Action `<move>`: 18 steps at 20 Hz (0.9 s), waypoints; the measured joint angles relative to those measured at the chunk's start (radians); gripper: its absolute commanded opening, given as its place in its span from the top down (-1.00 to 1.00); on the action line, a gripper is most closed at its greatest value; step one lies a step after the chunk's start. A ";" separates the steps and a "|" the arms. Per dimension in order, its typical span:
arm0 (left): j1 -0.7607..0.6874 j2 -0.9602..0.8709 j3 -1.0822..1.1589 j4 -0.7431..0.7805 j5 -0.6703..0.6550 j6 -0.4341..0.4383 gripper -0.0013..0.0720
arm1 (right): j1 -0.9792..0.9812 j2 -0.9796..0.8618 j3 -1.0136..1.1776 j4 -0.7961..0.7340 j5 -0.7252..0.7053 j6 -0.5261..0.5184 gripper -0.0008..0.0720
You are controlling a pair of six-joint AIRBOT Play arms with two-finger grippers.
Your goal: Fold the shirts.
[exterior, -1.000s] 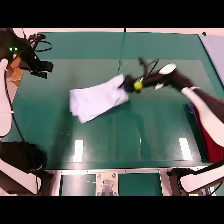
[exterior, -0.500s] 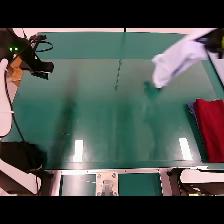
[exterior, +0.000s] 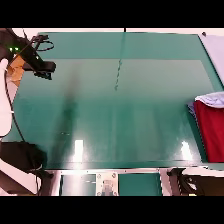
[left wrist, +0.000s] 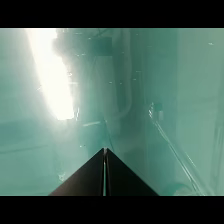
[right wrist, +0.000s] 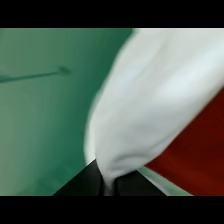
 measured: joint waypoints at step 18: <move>0.000 0.000 0.000 -0.010 0.002 0.000 0.88 | -0.042 0.129 -0.175 -0.208 0.180 -0.043 0.94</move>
